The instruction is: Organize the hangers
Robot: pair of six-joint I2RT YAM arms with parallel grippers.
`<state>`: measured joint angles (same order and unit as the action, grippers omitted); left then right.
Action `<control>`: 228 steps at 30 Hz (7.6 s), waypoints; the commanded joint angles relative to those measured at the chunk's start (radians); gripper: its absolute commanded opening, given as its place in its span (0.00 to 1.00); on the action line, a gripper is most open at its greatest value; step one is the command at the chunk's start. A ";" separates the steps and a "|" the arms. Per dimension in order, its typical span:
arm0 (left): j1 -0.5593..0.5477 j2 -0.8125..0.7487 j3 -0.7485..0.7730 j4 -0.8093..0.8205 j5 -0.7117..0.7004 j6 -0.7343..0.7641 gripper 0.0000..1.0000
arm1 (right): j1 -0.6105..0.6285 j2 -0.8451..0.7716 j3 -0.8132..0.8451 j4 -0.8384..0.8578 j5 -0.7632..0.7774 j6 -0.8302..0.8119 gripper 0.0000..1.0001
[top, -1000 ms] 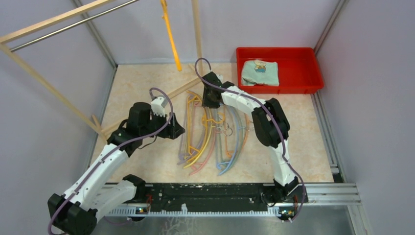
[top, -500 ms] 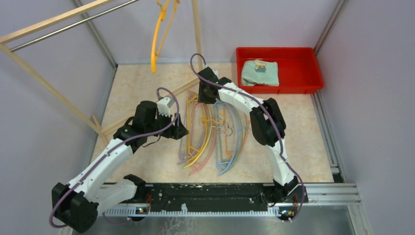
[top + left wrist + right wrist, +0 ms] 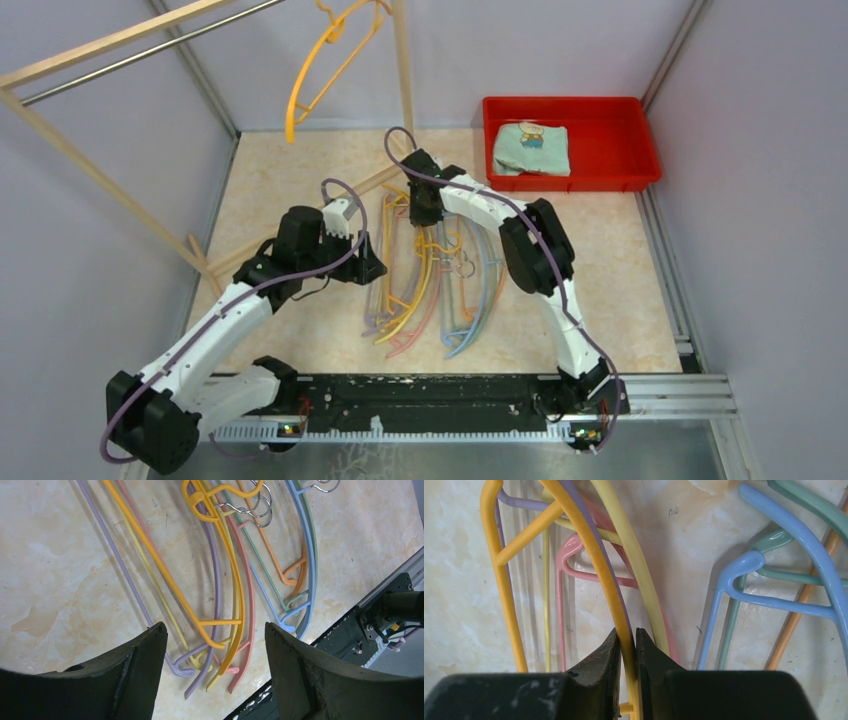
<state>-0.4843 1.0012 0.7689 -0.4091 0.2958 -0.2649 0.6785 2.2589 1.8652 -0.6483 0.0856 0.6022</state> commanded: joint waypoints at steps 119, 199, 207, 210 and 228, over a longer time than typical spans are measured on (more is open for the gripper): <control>-0.309 0.356 0.185 0.130 -0.257 -0.015 0.00 | -0.332 -0.409 -0.356 0.036 -0.299 -0.100 0.51; -0.274 0.159 0.113 0.401 -0.166 -0.227 0.00 | -0.475 -0.560 -0.922 1.357 -0.813 0.720 0.56; -0.274 0.161 0.126 0.423 -0.141 -0.248 0.00 | -0.454 -0.510 -0.951 1.479 -0.834 0.820 0.56; -0.274 0.151 0.121 0.433 -0.143 -0.260 0.00 | -0.427 -0.463 -0.905 1.527 -0.851 0.862 0.56; -0.274 0.129 0.078 0.477 -0.117 -0.316 0.00 | -0.333 -0.304 -0.895 1.876 -0.814 1.132 0.48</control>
<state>-0.7612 1.1572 0.8532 -0.0280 0.1532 -0.5770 0.3401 1.9404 0.9447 1.0534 -0.7361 1.6653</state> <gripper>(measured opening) 0.028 0.507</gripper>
